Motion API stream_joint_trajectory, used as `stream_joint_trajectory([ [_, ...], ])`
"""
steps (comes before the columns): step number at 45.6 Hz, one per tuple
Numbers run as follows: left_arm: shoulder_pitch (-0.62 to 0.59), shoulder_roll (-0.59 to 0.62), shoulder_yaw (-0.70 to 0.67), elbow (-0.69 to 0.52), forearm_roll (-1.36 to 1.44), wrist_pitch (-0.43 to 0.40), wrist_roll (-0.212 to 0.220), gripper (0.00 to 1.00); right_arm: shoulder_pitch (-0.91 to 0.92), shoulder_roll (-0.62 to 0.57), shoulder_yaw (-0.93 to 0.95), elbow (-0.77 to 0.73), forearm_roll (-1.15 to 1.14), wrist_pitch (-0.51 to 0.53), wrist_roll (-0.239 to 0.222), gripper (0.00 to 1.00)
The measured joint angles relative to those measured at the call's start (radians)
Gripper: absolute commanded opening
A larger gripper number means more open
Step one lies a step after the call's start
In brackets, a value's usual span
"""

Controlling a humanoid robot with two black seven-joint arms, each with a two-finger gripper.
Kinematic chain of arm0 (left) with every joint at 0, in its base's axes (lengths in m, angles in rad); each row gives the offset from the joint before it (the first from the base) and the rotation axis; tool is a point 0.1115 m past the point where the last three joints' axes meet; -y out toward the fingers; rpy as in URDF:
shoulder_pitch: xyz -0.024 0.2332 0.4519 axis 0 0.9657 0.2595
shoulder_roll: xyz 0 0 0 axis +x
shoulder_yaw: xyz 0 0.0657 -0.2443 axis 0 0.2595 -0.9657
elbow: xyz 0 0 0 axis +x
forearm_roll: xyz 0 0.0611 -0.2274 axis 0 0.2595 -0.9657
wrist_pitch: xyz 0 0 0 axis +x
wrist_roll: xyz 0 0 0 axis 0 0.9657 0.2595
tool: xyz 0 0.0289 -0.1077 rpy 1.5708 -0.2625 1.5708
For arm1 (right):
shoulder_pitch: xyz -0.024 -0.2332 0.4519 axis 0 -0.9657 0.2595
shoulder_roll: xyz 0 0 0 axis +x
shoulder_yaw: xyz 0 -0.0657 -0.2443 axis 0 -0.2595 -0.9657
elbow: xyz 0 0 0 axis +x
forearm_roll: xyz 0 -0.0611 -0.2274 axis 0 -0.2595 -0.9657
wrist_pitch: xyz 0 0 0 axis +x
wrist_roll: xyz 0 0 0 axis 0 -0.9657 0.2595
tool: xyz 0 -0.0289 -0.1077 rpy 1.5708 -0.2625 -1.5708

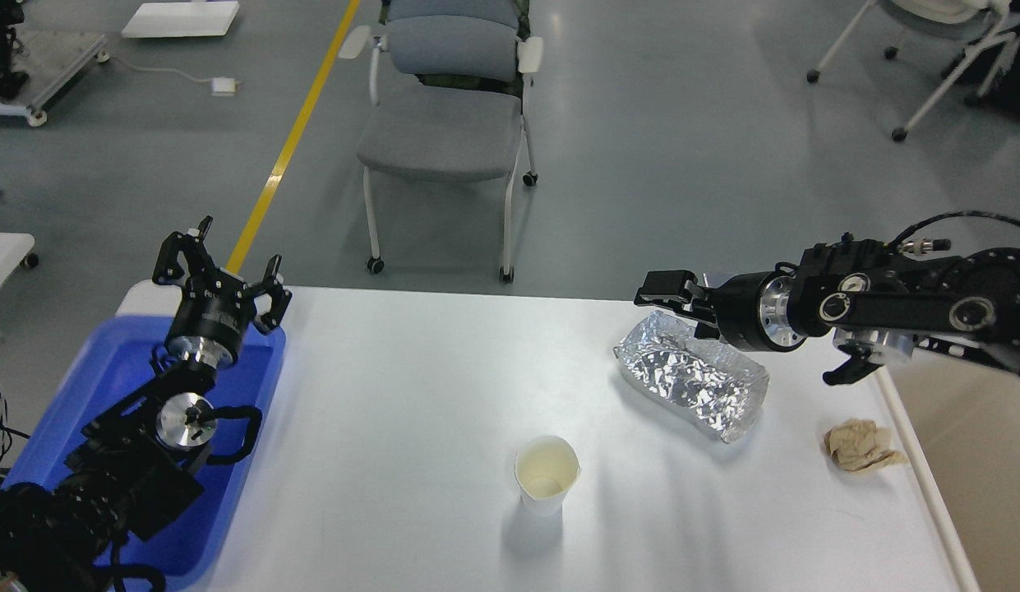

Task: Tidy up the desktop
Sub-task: 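Move the right gripper over the foil tray toward the paper cup, then lower the open right gripper beside the white paper cup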

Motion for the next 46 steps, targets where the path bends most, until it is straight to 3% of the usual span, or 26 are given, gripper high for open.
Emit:
stream_joint_trajectory([
  [12, 0.000, 0.000, 0.000, 0.000, 0.000, 0.000, 0.000, 1.00, 0.150, 0.179, -0.265, 0.056, 0.102, -0.014, 0.111, 1.00],
  [19, 0.000, 0.000, 0.000, 0.000, 0.000, 0.000, 0.000, 1.00, 0.205, 0.248, -0.335, 0.100, 0.141, -0.017, 0.147, 1.00],
  [32, 0.000, 0.000, 0.001, 0.000, 0.000, 0.002, 0.000, 1.00, 0.263, 0.384, -0.381, 0.190, 0.176, -0.055, 0.170, 1.00],
  [46, 0.000, 0.000, 0.000, 0.000, 0.000, 0.003, 0.000, 1.00, 0.212, 0.442, -0.392, 0.211, 0.229, -0.122, 0.175, 1.00],
])
